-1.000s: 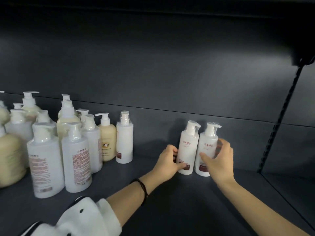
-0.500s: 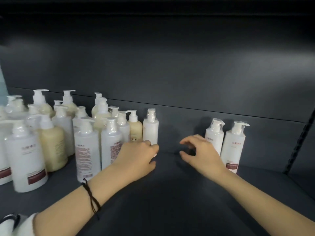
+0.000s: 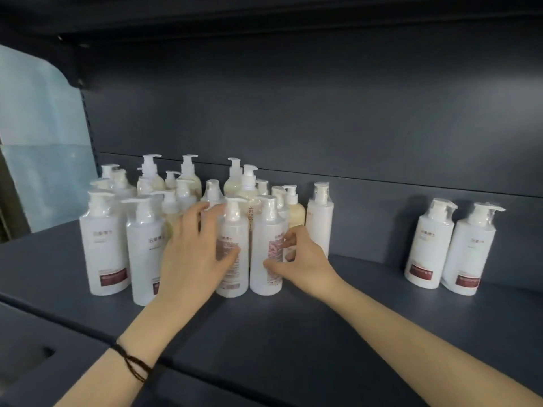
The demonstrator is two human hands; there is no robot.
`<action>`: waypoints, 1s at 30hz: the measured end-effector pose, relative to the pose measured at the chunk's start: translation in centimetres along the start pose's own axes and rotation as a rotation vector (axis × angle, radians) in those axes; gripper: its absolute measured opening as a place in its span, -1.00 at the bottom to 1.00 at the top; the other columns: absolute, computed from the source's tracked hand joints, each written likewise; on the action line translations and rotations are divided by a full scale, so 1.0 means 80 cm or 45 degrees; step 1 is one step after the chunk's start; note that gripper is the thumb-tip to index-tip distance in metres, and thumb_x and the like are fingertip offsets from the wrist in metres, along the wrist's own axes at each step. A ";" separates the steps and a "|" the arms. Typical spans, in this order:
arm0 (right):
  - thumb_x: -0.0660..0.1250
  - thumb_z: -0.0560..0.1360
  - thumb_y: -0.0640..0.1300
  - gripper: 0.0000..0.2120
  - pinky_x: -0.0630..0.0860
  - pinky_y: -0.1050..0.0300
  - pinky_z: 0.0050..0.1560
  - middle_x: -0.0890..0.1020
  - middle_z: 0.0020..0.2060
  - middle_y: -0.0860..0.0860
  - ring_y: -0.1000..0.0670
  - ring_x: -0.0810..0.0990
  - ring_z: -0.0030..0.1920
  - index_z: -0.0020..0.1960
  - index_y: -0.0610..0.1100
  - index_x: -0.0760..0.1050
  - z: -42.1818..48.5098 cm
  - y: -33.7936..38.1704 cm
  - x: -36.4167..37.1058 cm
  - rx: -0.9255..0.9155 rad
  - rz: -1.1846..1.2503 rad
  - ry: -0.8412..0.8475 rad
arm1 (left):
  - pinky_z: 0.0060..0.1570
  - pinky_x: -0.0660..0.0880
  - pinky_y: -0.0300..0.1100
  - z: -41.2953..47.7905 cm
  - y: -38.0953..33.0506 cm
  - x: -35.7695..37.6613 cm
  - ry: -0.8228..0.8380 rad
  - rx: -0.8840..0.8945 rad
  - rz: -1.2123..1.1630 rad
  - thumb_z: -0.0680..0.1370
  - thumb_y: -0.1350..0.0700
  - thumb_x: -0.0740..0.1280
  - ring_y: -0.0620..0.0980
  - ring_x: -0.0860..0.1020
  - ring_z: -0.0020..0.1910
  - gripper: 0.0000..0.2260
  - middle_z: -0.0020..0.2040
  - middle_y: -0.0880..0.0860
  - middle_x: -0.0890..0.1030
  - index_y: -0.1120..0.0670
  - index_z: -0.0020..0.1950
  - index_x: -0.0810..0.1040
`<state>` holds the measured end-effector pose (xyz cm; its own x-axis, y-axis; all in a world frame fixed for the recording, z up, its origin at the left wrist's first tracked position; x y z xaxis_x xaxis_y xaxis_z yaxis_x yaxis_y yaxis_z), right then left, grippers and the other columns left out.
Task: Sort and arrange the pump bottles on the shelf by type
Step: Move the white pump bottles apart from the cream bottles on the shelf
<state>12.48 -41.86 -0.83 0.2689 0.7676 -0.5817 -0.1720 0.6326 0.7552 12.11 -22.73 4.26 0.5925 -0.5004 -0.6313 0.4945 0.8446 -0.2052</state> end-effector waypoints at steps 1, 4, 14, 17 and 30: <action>0.51 0.34 0.01 -0.49 0.56 0.02 0.06 0.49 0.04 0.10 0.04 0.53 -0.01 0.14 -0.02 0.30 0.002 -0.001 0.002 0.027 0.050 -0.030 | -0.05 0.52 -0.01 -0.002 0.012 0.006 0.027 -0.059 -0.041 0.40 -0.09 0.45 0.10 0.37 0.27 -0.33 0.37 0.05 0.32 0.01 0.43 0.26; 0.52 0.35 -0.02 -0.46 0.59 0.05 0.01 0.51 0.03 0.07 0.05 0.58 -0.05 0.19 -0.01 0.29 0.005 -0.004 0.011 0.073 0.158 -0.076 | -0.03 0.52 -0.04 -0.006 0.044 0.038 0.204 -0.251 -0.283 0.45 -0.21 0.36 -0.01 0.46 0.20 -0.32 0.35 -0.04 0.37 -0.06 0.47 0.16; 0.53 0.33 -0.05 -0.49 0.58 0.18 -0.08 0.57 -0.03 0.09 0.12 0.61 -0.08 0.15 0.02 0.32 -0.019 -0.018 -0.022 0.126 0.145 -0.181 | -0.07 0.43 -0.27 -0.011 0.020 0.101 0.552 -0.308 -0.711 0.42 -0.05 0.47 -0.17 0.49 0.04 -0.53 0.08 -0.18 0.47 -0.05 0.21 0.31; 0.52 0.32 -0.07 -0.50 0.58 0.20 -0.12 0.56 -0.06 0.11 0.13 0.60 -0.13 0.15 0.03 0.34 -0.043 -0.037 -0.057 0.176 0.153 -0.237 | -0.02 0.42 -0.27 -0.007 -0.023 0.118 0.672 -0.246 -0.821 0.43 -0.01 0.48 -0.18 0.48 0.06 -0.47 0.11 -0.16 0.47 -0.02 0.30 0.31; 0.49 0.38 -0.20 -0.52 0.45 0.19 -0.22 0.54 -0.08 0.11 0.12 0.56 -0.13 0.13 0.04 0.30 -0.155 -0.148 -0.248 0.390 0.090 -0.755 | -0.12 0.53 -0.32 -0.022 -0.266 0.228 1.017 -0.268 -1.331 0.44 0.06 0.48 -0.09 0.54 0.10 -0.48 0.23 -0.01 0.53 0.01 0.20 0.21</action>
<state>-2.55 -63.33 -1.99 0.7571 0.5642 -0.3294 0.0448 0.4581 0.8878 11.26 -49.45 -4.21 -0.5714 -0.7401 -0.3547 0.3354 0.1839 -0.9240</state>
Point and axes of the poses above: each hand's wrist, its own z-axis towards the middle knuckle, its own x-axis out of the palm, y = z × x, the point moved 10 cm from there along z, towards the middle knuckle
